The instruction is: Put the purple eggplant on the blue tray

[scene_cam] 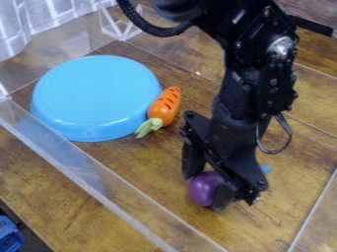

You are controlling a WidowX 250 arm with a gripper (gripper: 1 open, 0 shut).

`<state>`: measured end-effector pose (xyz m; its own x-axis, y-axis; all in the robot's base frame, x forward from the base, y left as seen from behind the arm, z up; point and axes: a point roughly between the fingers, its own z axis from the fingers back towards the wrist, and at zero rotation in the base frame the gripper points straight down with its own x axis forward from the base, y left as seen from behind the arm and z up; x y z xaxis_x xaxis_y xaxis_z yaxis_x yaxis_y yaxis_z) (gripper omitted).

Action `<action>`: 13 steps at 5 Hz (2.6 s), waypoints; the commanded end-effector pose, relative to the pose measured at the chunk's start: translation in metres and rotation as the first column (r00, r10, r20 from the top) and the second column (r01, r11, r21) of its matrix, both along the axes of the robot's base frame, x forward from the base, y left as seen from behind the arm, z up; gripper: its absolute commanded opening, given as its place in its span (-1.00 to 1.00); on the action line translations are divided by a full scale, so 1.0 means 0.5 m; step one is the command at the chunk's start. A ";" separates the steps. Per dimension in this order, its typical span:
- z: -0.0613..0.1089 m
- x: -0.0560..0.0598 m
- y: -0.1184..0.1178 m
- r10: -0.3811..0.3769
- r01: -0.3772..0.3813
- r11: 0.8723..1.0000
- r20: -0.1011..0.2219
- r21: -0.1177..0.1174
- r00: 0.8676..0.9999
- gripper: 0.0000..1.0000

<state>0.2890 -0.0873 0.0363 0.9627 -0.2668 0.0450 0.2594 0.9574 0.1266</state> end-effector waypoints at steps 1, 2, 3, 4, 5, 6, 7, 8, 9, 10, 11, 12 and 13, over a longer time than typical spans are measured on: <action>0.016 0.010 -0.009 -0.012 0.012 1.000 0.035 -0.009 0.999 -1.00; 0.013 0.012 -0.008 -0.011 0.012 1.000 0.035 -0.007 0.999 -1.00; 0.015 0.015 -0.006 -0.012 0.012 1.000 0.038 -0.004 0.999 -1.00; 0.029 0.025 0.000 -0.004 0.004 1.000 0.050 0.001 0.999 -1.00; 0.041 0.032 0.004 -0.002 0.002 1.000 0.058 0.005 0.998 -1.00; 0.045 0.036 0.007 0.001 -0.002 1.000 0.062 0.007 0.998 -1.00; 0.043 0.038 0.008 0.003 -0.003 1.000 0.062 0.007 0.998 -1.00; 0.036 0.040 0.010 0.006 -0.006 1.000 0.060 0.005 0.998 -1.00; 0.028 0.042 0.011 0.013 -0.013 1.000 0.058 0.004 0.998 -1.00; 0.021 0.044 0.013 0.019 -0.019 1.000 0.056 0.003 0.998 -1.00; 0.016 0.046 0.015 0.028 -0.028 1.000 0.056 0.004 0.998 -1.00; 0.015 0.048 0.017 0.028 -0.028 1.000 0.055 0.003 0.998 -1.00; 0.017 0.049 0.020 0.026 -0.026 1.000 0.057 0.003 0.998 -1.00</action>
